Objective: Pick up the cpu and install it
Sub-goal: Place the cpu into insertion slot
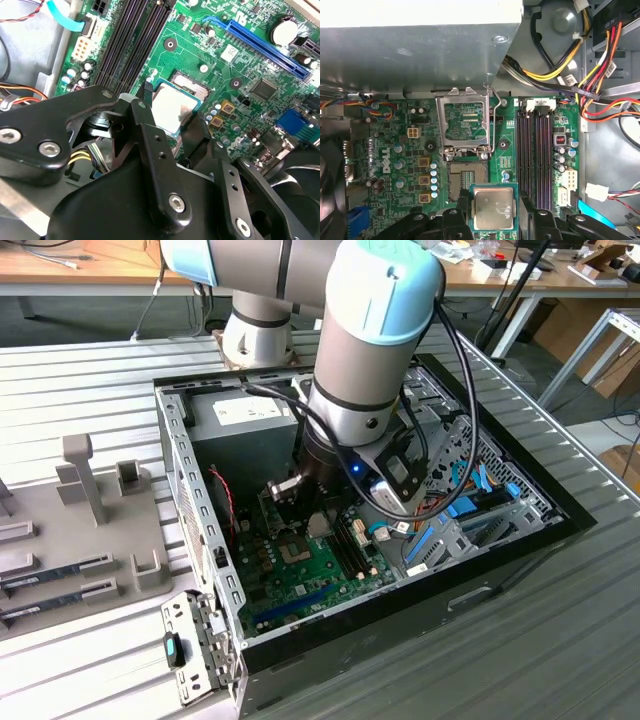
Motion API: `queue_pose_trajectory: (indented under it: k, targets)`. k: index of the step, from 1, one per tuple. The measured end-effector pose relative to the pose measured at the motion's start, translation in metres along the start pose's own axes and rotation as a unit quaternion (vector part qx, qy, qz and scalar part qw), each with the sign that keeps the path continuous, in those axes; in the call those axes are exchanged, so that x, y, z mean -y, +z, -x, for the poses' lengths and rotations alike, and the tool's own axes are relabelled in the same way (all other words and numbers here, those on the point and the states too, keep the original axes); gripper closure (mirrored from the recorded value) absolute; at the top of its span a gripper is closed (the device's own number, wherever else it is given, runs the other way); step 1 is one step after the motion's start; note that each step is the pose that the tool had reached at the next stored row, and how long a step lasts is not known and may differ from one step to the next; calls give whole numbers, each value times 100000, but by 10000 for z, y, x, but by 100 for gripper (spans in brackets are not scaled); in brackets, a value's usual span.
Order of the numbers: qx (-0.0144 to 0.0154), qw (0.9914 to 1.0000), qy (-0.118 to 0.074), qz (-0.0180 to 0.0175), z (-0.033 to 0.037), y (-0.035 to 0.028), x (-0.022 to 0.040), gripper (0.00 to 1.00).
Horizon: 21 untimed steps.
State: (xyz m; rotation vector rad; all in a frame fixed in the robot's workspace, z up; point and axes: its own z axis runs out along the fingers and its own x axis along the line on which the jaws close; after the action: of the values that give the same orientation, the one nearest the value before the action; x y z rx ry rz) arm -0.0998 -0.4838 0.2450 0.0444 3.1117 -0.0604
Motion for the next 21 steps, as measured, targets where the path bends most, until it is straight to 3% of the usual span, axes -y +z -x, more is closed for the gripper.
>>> queue_pose_trajectory:
  k: [21]
  targets:
    - [1,100000,0,5,-2,77,-3,53]
